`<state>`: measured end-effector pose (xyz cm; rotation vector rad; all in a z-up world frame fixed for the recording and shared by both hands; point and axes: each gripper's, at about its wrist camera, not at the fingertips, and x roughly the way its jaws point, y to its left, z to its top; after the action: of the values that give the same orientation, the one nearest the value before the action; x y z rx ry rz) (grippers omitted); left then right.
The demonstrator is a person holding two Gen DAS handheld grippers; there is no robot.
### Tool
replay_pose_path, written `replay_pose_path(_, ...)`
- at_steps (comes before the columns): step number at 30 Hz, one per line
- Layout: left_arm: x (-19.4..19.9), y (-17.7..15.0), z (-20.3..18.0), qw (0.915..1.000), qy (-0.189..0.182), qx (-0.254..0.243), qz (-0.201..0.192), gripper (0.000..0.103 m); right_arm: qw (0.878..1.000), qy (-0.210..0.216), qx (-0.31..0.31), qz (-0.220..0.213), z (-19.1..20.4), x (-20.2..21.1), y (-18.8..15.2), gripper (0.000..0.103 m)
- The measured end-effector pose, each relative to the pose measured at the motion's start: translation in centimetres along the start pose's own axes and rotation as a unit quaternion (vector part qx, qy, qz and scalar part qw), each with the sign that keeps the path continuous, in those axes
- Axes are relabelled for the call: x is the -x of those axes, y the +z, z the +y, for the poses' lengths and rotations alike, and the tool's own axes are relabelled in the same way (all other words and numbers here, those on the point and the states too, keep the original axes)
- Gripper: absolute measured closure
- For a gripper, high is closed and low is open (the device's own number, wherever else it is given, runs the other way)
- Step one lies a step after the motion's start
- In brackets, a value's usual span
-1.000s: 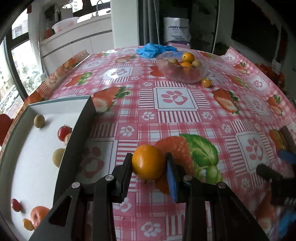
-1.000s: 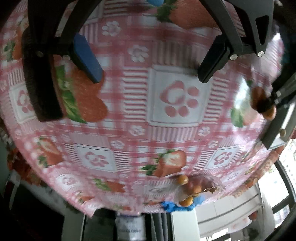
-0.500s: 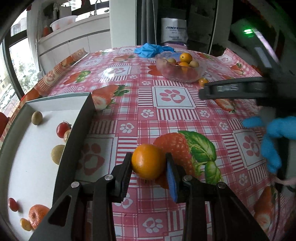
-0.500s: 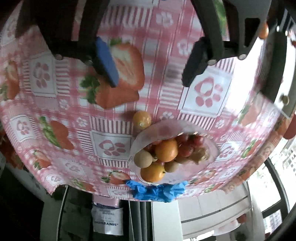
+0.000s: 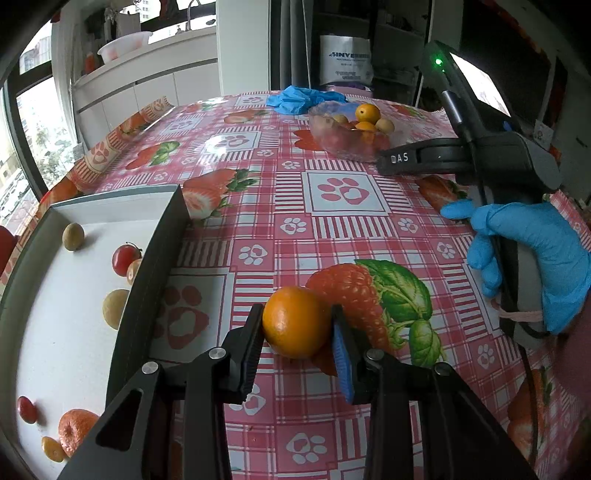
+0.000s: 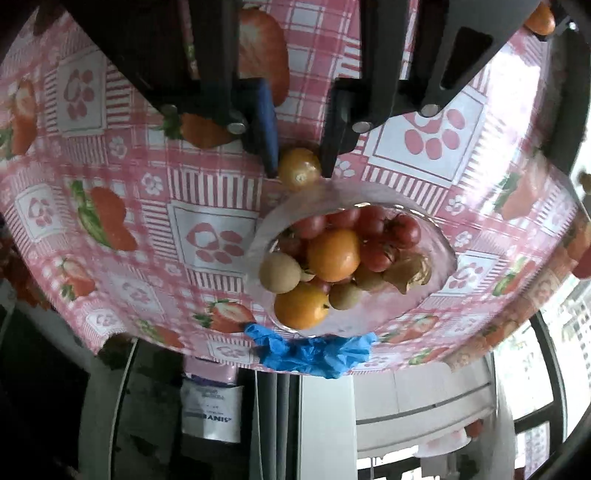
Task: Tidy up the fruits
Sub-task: 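Grasp a tangerine with the left tool while the right tool grasps a small orange fruit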
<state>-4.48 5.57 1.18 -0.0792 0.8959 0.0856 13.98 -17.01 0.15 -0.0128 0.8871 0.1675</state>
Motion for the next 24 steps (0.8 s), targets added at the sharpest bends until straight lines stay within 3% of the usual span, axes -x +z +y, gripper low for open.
replay_pose_path(6,0.0,0.0,0.2,1.0000,-0.007,0.004,0.000,0.067,0.999,0.037,-0.017,0.012,-0.6,4.4,-3.0,0.079)
replay_pose_path(14,0.9,-0.7,0.9,0.9990,-0.033,0.027,0.013,0.067,0.997,0.056,-0.032,0.034,0.0,11.8,-11.2,0.079)
replay_pose_path(24,4.0,-4.7,-0.2,0.9997,0.003,0.017,0.018,0.067,0.998,0.048,-0.018,0.029,1.9,16.4,-18.6,0.079)
